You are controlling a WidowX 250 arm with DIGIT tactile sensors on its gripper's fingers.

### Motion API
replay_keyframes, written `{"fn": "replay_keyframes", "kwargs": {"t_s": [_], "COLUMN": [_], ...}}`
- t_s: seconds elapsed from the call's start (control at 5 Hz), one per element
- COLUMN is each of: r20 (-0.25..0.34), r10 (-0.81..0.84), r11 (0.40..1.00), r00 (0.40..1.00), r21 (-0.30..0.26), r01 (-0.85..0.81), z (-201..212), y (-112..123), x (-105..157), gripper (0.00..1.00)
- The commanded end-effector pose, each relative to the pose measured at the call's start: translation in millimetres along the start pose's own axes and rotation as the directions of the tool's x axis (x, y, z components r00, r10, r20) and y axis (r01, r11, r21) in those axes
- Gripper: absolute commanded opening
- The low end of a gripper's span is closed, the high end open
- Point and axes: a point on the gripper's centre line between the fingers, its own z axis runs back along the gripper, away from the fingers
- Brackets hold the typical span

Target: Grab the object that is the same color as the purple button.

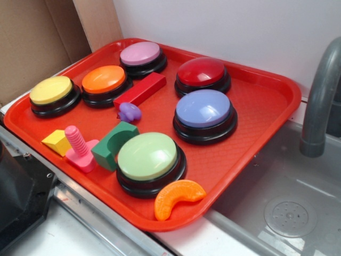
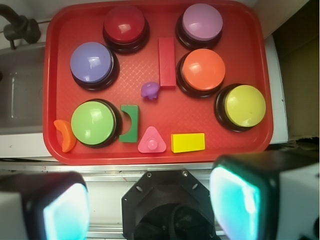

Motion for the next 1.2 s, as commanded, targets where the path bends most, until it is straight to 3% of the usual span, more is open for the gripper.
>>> {"fn": "replay_keyframes", "kwargs": {"t_s": [0.0,0.4,0.8,1.0], "r20": [0.000,-0.017,-0.012,0.019], "r10": [0.000,0.217,0.459,0.561], "r11": [1.000,0.976,0.888,0.828], "r00": [1.000,0.976,0.888,0.828], "r21": [0.000,-0.011,-0.027,0.005], "r01": [0.000,-0.217,-0.459,-0.561], "z": [0,-35,-90,-121], "y": [0,3,11,14], "x": [0,14,37,50], "gripper": [1.00,1.00,1.00,1.00]}}
